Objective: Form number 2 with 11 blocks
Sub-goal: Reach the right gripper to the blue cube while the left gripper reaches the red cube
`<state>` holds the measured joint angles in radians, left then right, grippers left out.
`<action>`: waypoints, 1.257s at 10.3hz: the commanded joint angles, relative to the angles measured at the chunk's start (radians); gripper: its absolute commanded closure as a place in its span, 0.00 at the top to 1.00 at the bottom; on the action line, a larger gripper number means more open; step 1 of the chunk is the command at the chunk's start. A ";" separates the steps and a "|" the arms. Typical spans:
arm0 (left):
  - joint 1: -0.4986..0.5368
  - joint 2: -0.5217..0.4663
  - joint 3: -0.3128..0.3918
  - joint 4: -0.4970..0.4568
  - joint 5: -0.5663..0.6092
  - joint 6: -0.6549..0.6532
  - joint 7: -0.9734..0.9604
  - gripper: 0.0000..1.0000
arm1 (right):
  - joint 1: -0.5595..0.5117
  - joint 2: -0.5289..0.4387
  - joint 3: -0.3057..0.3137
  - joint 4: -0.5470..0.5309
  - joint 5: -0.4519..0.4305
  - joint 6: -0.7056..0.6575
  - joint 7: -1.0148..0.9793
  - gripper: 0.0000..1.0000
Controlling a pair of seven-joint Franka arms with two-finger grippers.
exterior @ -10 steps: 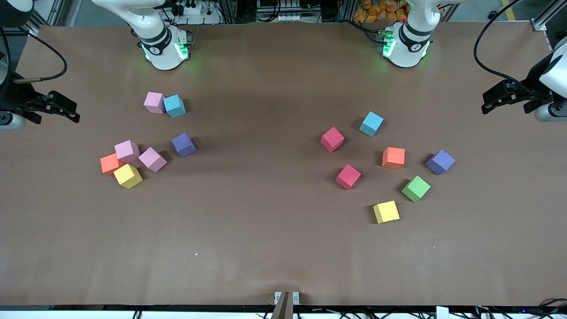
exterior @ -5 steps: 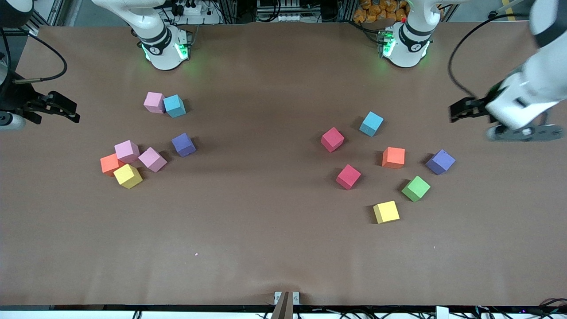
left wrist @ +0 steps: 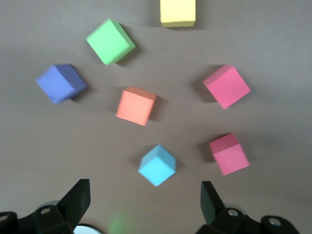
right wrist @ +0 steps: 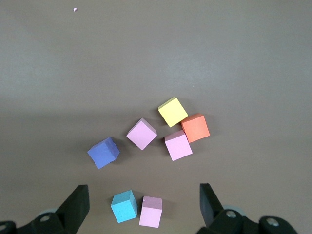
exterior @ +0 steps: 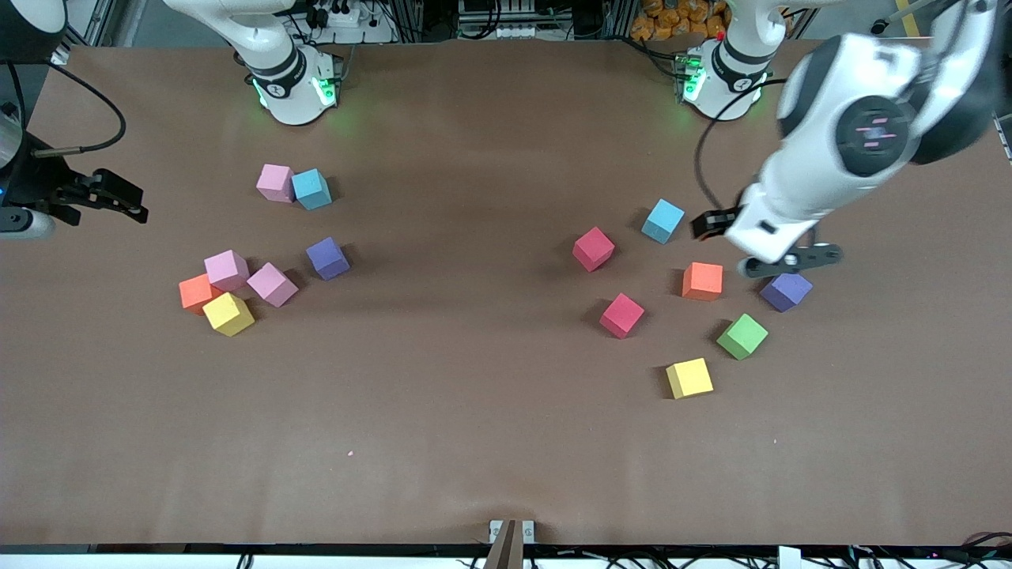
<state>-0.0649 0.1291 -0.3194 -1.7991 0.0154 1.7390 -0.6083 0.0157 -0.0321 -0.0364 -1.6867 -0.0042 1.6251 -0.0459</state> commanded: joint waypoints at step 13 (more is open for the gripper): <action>-0.207 0.237 -0.038 -0.275 0.061 0.577 -0.659 1.00 | 0.066 0.205 -0.008 -0.086 0.073 0.260 -0.086 1.00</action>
<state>-0.2556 0.3567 -0.3599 -2.0502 0.0549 2.2628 -1.2210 0.0594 0.1700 -0.0359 -1.7402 0.0567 1.8357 -0.1253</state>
